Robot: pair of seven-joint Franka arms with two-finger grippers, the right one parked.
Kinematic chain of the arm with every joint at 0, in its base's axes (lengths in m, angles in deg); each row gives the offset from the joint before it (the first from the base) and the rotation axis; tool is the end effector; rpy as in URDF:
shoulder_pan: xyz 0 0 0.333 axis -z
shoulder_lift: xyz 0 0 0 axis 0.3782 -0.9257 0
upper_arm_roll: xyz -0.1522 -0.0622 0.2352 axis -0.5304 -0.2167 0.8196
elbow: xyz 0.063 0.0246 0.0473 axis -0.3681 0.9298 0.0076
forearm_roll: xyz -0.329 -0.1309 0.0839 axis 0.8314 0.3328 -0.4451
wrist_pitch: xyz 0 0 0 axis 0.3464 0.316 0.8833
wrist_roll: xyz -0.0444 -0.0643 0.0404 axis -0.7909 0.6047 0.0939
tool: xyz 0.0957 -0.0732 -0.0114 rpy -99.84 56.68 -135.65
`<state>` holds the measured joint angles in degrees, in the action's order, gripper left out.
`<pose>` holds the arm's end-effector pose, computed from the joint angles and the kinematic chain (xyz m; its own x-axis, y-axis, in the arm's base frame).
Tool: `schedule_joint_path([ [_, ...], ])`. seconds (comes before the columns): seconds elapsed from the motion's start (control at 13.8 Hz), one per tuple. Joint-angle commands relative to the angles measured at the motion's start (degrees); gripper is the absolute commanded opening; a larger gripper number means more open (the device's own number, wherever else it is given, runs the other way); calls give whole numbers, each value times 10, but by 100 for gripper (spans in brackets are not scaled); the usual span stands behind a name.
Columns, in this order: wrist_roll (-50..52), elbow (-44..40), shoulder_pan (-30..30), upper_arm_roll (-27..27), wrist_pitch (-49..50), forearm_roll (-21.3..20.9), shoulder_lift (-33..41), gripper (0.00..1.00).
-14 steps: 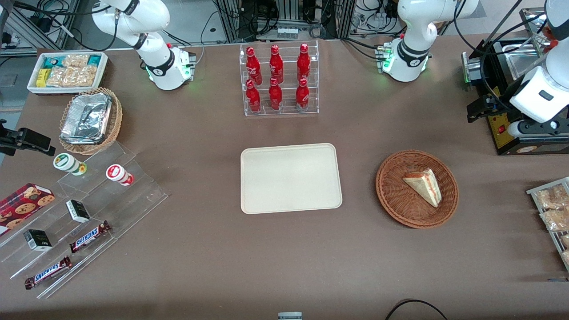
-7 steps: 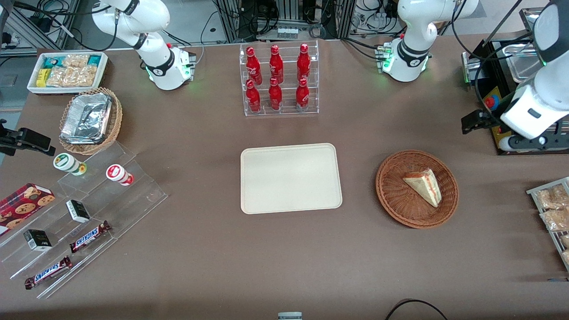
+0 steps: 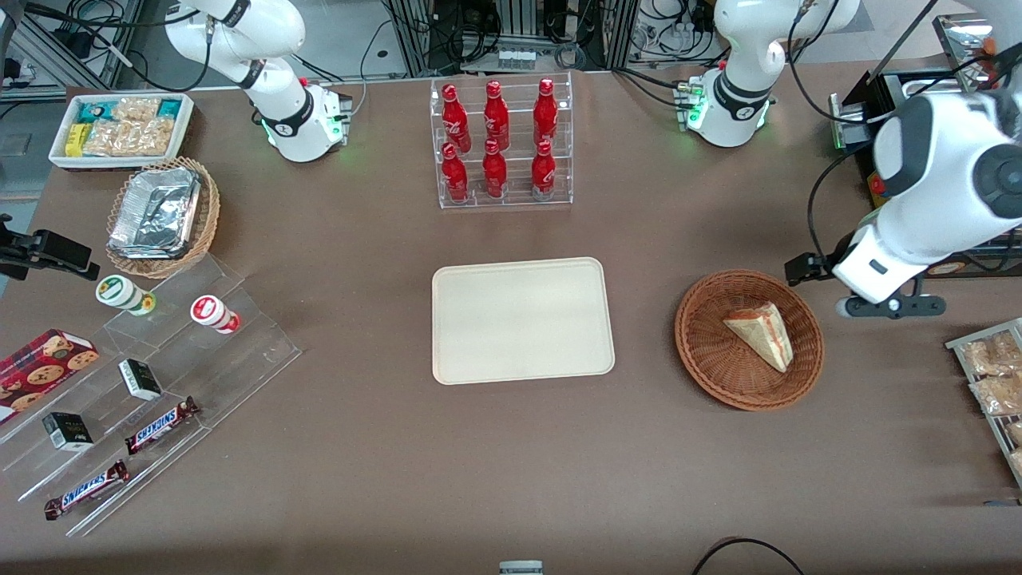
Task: Place sandwich from basket to tray
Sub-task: 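Lower the open left gripper over the sandwich in the wicker basket, then close the left gripper on the wrapped sandwich's crust edge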
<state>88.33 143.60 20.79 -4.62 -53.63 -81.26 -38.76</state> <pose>0.5277 -0.0343 0.3874 0.9962 -0.0116 -0.0864 -0.0132 -0.9997 -0.0182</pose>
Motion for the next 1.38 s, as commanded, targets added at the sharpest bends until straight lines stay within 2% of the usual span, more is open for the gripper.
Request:
schedule_joint_path([
  [0.0,8,66,-3,-4,-93,-6,7,100],
  [0.22,78,81,-1,-4,-116,-6,7,100],
  [0.65,335,82,0,-5,-138,-4,-5,100],
  [0.94,468,122,0,-6,-220,1,-11,100],
  [1.31,483,121,1,-6,-233,-6,-49,100],
])
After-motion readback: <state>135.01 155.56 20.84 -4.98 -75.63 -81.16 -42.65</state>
